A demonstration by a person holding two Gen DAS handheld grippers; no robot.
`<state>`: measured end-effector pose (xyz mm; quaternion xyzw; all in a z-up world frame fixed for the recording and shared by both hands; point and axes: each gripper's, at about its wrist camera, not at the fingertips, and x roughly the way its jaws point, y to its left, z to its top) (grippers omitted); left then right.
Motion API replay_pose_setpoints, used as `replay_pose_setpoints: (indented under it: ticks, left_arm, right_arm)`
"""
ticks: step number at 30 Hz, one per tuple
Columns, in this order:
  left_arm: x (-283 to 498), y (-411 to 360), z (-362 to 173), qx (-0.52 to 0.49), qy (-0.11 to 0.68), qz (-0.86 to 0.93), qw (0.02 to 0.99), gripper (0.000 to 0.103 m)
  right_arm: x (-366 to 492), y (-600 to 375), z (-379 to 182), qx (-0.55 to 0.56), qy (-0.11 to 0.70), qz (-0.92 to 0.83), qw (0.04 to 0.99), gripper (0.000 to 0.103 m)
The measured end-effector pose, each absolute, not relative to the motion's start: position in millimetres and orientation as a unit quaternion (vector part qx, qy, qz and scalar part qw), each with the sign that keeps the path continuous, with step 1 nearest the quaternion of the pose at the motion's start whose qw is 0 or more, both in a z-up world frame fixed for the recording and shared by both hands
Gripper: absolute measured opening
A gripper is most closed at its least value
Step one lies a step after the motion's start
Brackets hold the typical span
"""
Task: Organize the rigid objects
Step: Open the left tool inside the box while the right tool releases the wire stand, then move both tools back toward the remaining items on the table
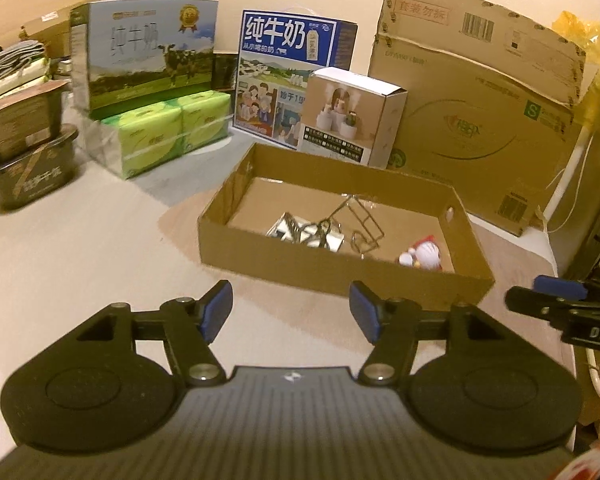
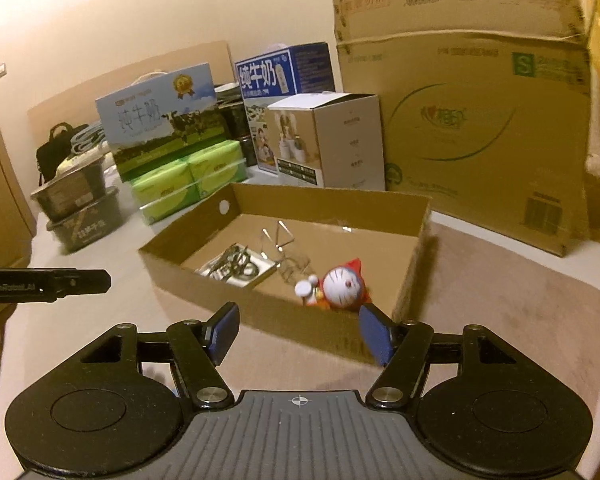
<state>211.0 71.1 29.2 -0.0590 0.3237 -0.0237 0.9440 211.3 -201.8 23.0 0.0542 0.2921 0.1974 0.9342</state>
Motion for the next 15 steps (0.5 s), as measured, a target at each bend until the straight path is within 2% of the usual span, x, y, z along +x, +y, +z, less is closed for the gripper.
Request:
replay_pose_setpoints:
  ticks: [15]
  left_arm:
    - [124.7, 63.5, 18.0, -0.061, 0.336, 0.000, 0.940, 0.066]
  right_arm:
    - [122.3, -215.4, 26.7, 0.026, 0.284, 0.206, 0.936, 0.071]
